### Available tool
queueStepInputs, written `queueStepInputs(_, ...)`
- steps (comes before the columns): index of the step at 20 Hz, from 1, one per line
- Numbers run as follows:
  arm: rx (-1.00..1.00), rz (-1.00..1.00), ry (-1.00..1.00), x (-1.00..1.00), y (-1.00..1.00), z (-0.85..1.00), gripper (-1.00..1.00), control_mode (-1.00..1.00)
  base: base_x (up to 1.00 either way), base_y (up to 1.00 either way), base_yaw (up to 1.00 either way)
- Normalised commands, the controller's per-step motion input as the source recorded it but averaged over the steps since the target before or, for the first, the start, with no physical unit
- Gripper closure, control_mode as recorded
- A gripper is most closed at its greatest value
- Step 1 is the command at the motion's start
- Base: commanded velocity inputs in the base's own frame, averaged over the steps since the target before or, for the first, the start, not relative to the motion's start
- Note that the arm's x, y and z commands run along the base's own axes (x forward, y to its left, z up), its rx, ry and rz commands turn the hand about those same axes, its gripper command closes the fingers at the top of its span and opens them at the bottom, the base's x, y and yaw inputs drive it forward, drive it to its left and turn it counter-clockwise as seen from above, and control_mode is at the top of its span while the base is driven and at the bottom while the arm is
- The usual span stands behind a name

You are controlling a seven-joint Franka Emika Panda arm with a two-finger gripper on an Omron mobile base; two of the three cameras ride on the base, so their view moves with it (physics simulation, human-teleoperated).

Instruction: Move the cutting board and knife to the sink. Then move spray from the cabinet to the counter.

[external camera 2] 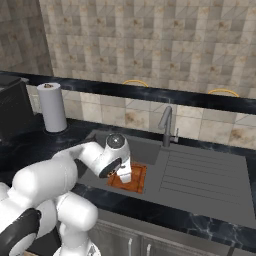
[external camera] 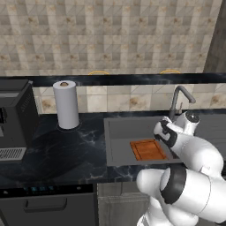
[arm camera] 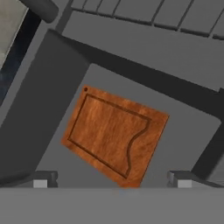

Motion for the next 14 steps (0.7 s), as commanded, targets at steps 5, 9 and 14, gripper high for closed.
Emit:
queueStepInputs(5, -0.24, 0.0, 0.06, -0.27, 0.01, 0.52, -1.0, -1.0, 0.0, 0.0, 0.0)
queueStepInputs(9, -0.21, 0.07, 0.03, -0.42, 0.0, 0.5, -1.0, -1.0, 0.0, 0.0, 0.0)
queueStepInputs(14, -0.17, 0.16, 0.0, -0.52, 0.0, 0.47, -1.0, -1.0, 0.0, 0.0, 0.0)
